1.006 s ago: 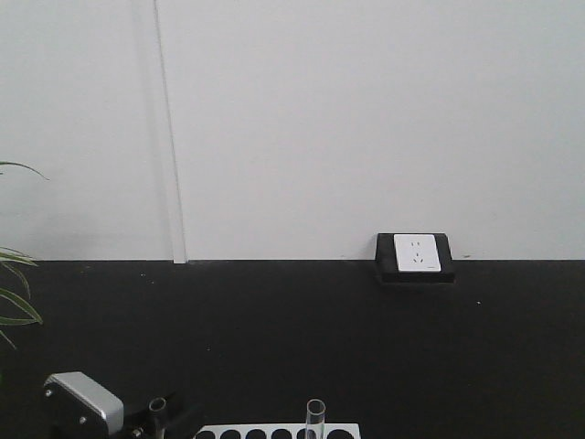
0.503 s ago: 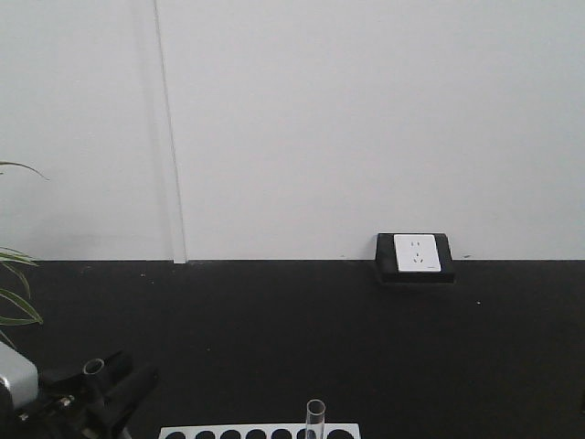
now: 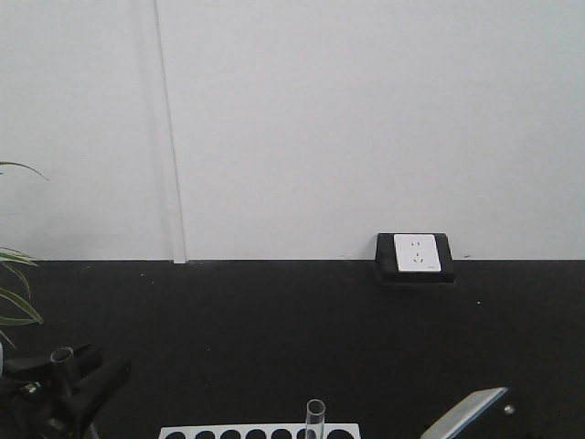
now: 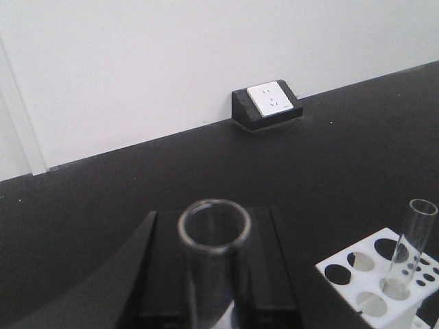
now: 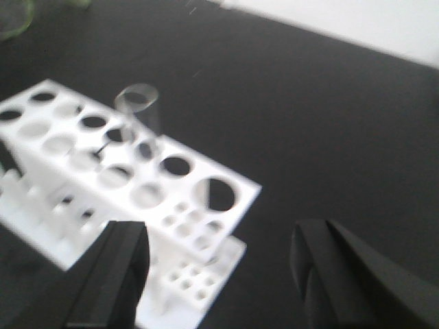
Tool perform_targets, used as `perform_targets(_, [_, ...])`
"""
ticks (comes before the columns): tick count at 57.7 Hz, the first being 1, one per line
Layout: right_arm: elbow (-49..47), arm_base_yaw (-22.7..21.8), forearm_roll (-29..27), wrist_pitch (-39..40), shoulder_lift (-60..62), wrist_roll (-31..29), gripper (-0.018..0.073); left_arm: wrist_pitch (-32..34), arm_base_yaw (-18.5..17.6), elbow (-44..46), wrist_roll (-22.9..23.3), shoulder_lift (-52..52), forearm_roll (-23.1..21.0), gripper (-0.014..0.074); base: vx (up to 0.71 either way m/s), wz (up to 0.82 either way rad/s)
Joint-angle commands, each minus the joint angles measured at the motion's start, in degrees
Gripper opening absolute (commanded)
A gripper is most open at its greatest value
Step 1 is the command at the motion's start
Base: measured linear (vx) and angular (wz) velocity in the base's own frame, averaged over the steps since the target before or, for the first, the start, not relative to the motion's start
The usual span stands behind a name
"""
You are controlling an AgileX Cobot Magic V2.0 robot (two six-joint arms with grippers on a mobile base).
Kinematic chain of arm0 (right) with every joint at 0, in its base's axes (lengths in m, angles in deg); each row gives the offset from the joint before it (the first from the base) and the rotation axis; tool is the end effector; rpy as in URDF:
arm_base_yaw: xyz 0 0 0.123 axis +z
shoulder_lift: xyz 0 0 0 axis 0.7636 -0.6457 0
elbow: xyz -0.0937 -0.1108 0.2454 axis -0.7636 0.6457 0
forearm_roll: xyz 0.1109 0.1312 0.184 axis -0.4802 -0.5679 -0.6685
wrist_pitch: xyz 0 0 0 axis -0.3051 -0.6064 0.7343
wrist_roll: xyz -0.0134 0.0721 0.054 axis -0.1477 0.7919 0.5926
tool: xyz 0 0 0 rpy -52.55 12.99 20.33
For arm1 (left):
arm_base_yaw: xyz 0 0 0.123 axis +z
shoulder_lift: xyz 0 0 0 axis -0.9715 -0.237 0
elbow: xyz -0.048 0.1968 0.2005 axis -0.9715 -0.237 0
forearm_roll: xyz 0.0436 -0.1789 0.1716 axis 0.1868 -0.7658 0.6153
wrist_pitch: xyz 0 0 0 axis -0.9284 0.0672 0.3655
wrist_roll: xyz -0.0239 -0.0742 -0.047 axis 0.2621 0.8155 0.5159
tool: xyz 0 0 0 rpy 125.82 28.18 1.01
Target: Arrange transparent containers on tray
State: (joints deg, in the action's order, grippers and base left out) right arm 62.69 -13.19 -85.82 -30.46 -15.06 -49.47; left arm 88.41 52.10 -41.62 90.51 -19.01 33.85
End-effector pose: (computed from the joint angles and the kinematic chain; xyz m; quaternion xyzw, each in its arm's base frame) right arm 0.1781 0.1308 0.2273 -0.2935 0.8010 0.1406 0.5025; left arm 0.1846 -0.0855 0.2874 0.1504 0.7475 -0.1594 0.6271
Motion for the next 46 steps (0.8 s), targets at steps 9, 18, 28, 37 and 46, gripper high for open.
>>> perform_targets(9, [-1.8,4.7,1.1,16.2,-8.0,-0.6,0.0514,4.5,-0.3,2.0,0.1,0.8,-0.8,0.0030,0.00,0.00])
perform_targets(18, [-2.1,4.6,1.1,24.3,-13.2,-0.6,0.0519,4.5,-0.3,2.0,0.1,0.8,-0.8,0.0030,0.00,0.00])
perform_targets(28, [-2.2,4.6,-0.1,30.2,-16.9,0.9,0.0543,4.5,-0.3,2.0,0.1,0.8,-0.8,0.0030,0.00,0.00])
perform_targets(37, [-5.1,4.6,-0.6,30.9,-19.0,1.7,0.0544,4.5,-0.3,2.0,0.1,0.8,-0.8,0.0030,0.00,0.00])
perform_targets(46, [-9.2,4.6,-0.7,30.8,-21.9,3.0,0.0544,4.5,-0.3,2.0,0.1,0.8,-0.8,0.0030,0.00,0.00])
